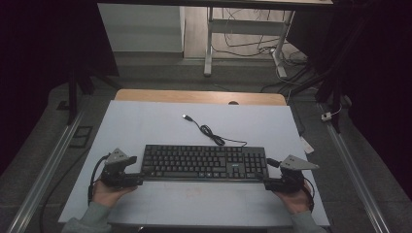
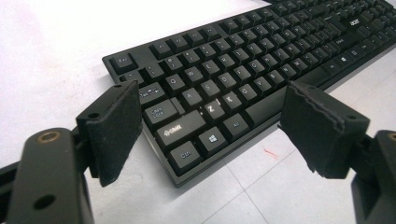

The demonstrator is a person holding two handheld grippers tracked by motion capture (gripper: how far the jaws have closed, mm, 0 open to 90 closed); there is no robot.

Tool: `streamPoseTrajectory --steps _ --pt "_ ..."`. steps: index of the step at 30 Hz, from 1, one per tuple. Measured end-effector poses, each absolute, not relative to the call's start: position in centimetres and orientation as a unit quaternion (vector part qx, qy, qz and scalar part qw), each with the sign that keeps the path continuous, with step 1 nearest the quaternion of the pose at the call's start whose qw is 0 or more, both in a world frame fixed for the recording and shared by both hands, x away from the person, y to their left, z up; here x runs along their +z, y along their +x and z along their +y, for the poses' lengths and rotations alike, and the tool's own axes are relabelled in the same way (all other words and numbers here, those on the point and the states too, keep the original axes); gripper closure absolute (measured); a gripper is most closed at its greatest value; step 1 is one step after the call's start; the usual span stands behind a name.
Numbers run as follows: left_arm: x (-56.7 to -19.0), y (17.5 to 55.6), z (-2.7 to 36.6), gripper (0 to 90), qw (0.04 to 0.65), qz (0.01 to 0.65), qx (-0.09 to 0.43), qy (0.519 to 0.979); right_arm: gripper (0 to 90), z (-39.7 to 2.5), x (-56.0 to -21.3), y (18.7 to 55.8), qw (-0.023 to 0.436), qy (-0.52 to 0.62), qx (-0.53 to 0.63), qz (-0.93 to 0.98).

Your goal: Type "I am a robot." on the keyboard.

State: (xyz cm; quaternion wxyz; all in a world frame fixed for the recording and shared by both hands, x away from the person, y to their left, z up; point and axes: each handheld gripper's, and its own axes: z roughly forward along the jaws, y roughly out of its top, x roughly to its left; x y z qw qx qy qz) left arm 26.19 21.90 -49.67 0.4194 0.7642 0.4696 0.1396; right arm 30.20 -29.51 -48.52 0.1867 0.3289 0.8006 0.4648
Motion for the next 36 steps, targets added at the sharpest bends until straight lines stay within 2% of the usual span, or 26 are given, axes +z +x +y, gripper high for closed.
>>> streamPoseTrajectory --steps 14,23,26,36 --pt "-49.5 26.1 21.7 28.1 0.424 0.466 0.140 0.764 31.3 -27.1 -47.8 30.6 0.176 0.321 0.475 0.800" --pt "-49.6 26.2 21.4 32.5 0.423 0.463 0.138 0.766 37.9 -24.9 -47.3 31.4 0.163 0.315 0.476 0.805" --pt "-49.6 26.2 21.3 34.2 0.423 0.462 0.138 0.767 44.3 -23.9 -47.1 31.7 0.162 0.312 0.472 0.808" --pt "-49.7 26.2 21.2 43.3 0.424 0.457 0.138 0.770 75.1 -20.6 -46.6 32.3 0.157 0.284 0.465 0.824"
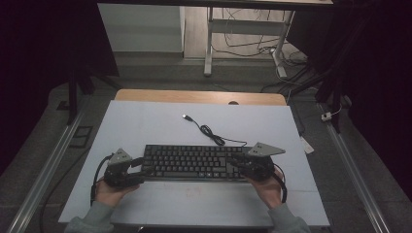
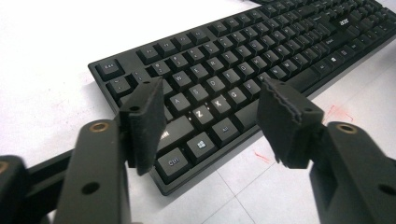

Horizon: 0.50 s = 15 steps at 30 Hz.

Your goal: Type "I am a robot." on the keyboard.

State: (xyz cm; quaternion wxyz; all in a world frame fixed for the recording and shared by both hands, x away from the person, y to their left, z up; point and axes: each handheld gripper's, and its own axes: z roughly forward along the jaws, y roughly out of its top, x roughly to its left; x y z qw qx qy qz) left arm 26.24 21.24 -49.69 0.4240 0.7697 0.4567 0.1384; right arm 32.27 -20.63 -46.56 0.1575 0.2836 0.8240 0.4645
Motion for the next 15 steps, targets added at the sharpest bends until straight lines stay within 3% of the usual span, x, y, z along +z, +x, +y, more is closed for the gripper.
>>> streamPoseTrajectory --steps 5,11,15 --pt "-49.8 26.3 21.3 48.9 0.421 0.459 0.142 0.769 89.4 -18.5 -46.5 32.6 0.153 0.261 0.458 0.836" --pt "-49.9 26.4 21.4 56.8 0.419 0.465 0.146 0.766 89.6 -16.4 -46.9 33.0 0.145 0.246 0.454 0.844" --pt "-49.9 26.5 21.5 70.5 0.416 0.469 0.148 0.765 89.6 -14.9 -47.1 33.4 0.138 0.242 0.454 0.846"
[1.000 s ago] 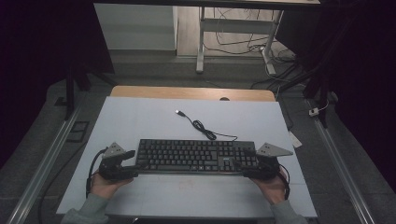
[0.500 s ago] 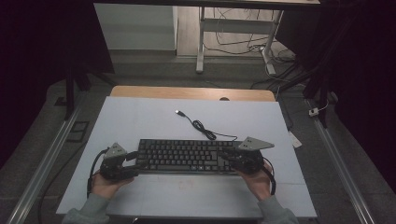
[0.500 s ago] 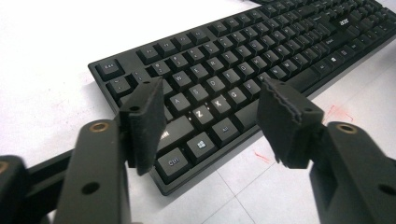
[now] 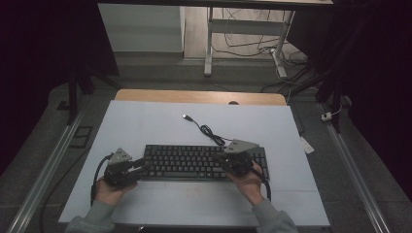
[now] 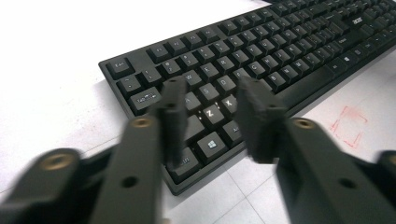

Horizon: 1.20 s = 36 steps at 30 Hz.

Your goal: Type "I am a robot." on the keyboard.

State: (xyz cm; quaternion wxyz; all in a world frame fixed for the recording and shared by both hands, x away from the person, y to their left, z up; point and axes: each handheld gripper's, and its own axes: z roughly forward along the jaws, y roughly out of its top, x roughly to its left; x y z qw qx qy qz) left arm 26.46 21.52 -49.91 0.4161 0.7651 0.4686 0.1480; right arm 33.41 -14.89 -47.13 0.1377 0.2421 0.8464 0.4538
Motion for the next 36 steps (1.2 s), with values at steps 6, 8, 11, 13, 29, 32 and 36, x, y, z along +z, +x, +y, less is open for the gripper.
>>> streamPoseTrajectory --steps 6,8,11,13,29,32,36 --pt "-50.2 26.5 21.4 88.8 0.398 0.462 0.150 0.778 89.6 -12.4 -47.5 34.1 0.125 0.229 0.450 0.854" --pt "-50.4 26.6 21.4 88.9 0.393 0.462 0.147 0.781 89.6 -11.7 -47.9 34.2 0.120 0.225 0.448 0.857" --pt "-50.9 26.9 21.4 88.9 0.383 0.468 0.144 0.783 89.6 -11.2 -48.2 34.5 0.116 0.224 0.442 0.861" --pt "-51.1 27.1 21.5 88.9 0.379 0.474 0.142 0.782 89.6 -11.0 -48.3 34.7 0.116 0.227 0.439 0.862" --pt "-52.2 28.3 20.4 88.8 0.345 0.476 0.147 0.795 89.6 -10.3 -49.1 36.0 0.113 0.240 0.418 0.869" --pt "-52.3 28.4 20.5 88.8 0.342 0.480 0.148 0.794 89.6 -10.2 -49.2 36.2 0.113 0.242 0.416 0.869" --pt "-52.4 28.4 20.6 88.8 0.342 0.482 0.151 0.793 89.6 -9.8 -49.6 36.5 0.112 0.240 0.407 0.874"
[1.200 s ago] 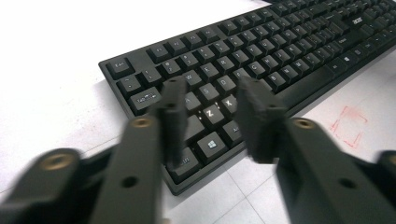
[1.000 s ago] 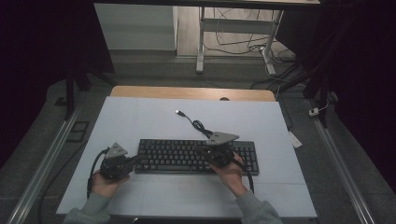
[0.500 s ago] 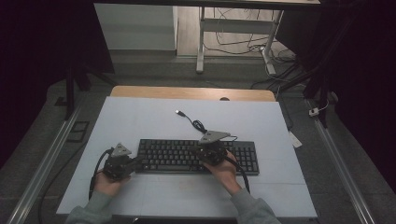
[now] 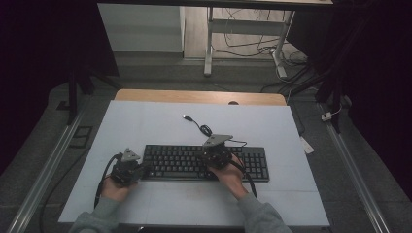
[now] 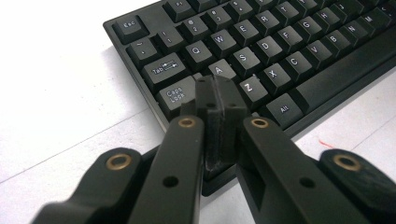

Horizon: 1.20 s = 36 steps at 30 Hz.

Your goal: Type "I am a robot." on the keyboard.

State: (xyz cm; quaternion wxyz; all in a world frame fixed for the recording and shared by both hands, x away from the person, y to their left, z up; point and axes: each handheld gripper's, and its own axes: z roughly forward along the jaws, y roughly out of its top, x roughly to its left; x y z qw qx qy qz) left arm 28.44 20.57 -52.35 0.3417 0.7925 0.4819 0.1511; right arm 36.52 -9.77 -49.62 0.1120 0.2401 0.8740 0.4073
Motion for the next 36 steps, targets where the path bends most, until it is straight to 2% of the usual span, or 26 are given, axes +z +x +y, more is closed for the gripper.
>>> streamPoseTrajectory --steps 20,36 --pt "-52.6 28.4 20.5 88.8 0.339 0.478 0.143 0.797 89.6 -7.8 -51.1 37.4 0.110 0.241 0.377 0.887" --pt "-52.7 28.5 20.4 88.8 0.337 0.477 0.145 0.799 89.6 -7.8 -51.2 37.5 0.116 0.243 0.374 0.888"
